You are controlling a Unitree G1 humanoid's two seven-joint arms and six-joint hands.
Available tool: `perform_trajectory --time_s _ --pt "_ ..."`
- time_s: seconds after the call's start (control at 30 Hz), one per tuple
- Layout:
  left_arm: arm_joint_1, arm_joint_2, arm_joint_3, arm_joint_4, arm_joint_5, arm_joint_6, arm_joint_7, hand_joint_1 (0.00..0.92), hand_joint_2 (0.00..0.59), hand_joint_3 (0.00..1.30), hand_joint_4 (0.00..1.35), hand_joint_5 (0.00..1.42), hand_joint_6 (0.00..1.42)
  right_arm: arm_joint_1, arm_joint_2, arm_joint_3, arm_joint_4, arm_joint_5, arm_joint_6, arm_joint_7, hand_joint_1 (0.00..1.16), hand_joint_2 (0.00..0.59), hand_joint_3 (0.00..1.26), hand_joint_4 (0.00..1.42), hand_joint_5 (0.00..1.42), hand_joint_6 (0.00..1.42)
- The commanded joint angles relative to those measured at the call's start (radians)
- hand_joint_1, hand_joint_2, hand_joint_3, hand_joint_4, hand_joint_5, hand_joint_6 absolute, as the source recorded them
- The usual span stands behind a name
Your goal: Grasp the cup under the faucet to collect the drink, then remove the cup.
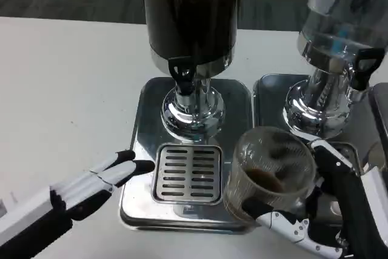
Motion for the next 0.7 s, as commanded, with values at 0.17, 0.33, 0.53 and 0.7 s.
perform_trajectory --time_s 0.17,0.33,0.53,0.7 --pt "0.003 0.014 -0.002 -0.007 0.007 0.001 0.018 0.0 0.142 0.05 0.0 0.0 0.12 -0.018 0.004 -0.012 -0.022 0.027 -0.036 0.002 0.75 0.221 0.55 0.66 0.91 1.21" --pt "0.004 0.01 -0.003 -0.006 0.007 0.002 0.02 0.0 0.141 0.06 0.0 0.0 0.12 -0.018 0.005 -0.016 -0.024 0.03 -0.035 0.005 0.75 0.222 0.55 0.66 0.91 1.21" --pt "0.005 0.01 -0.004 -0.003 0.009 0.002 0.025 0.0 0.141 0.06 0.0 0.0 0.12 -0.015 0.007 -0.019 -0.029 0.024 -0.037 0.005 0.75 0.222 0.55 0.66 0.91 1.21" --pt "0.005 0.013 -0.003 0.0 0.006 0.002 0.026 0.0 0.141 0.06 0.0 0.0 0.12 -0.009 0.01 -0.019 -0.023 0.027 -0.046 -0.002 0.75 0.222 0.55 0.66 0.91 1.21"
